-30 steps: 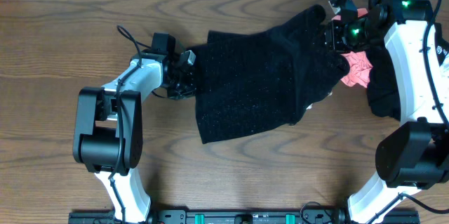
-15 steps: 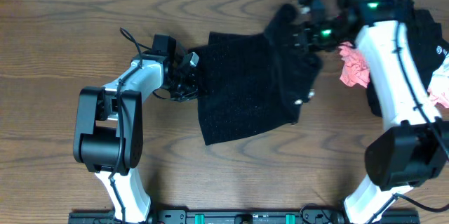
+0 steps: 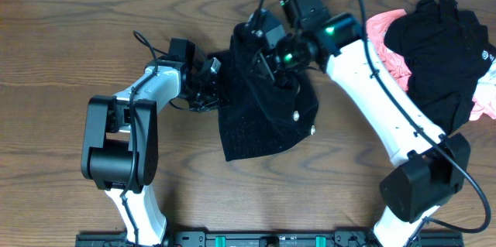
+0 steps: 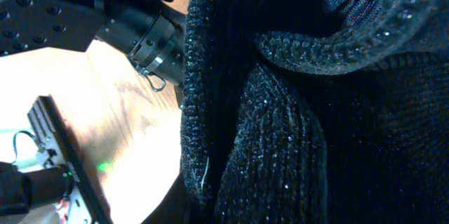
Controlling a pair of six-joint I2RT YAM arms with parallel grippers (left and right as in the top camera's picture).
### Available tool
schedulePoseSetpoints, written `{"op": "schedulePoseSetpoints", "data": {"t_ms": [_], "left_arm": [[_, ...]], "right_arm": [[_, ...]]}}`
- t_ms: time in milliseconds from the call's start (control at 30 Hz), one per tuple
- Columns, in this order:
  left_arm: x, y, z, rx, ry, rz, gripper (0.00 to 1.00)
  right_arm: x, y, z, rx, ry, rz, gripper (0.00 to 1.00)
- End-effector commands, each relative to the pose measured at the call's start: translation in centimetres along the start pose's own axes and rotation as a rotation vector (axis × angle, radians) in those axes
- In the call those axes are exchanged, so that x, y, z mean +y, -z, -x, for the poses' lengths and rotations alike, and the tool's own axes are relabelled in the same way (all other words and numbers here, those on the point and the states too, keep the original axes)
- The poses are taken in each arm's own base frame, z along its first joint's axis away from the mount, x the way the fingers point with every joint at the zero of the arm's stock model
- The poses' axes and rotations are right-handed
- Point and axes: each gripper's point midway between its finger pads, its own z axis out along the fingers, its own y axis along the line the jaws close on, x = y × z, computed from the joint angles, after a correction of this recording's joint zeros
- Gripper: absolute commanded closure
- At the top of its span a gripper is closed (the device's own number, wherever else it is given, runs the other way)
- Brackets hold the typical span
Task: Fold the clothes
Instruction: 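Lift the right far corner with the right gripper toward the left gripper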
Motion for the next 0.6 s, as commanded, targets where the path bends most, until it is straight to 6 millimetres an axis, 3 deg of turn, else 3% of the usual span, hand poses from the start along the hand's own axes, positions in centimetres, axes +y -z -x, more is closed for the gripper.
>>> {"op": "schedulePoseSetpoints", "data": {"t_ms": [0,333,567], "left_arm": [[0.5,-0.8,-0.8,0.033,0.025,0.001,0.94],[0.5,-0.8,-0.8,0.033,0.029,0.002,0.94],[-0.7,0.3,-0.8,0.019,0.021,-0.021,0.94]], "right_arm": [[1.7,-0.1,1.1,-0.025,0.027,0.01,0.99],[1.1,-5.6,0.1,0.052,-0.007,0.03,0.99],[0.8,-6.2,0.7,0.028,-0.011,0.03,0.99]]}}
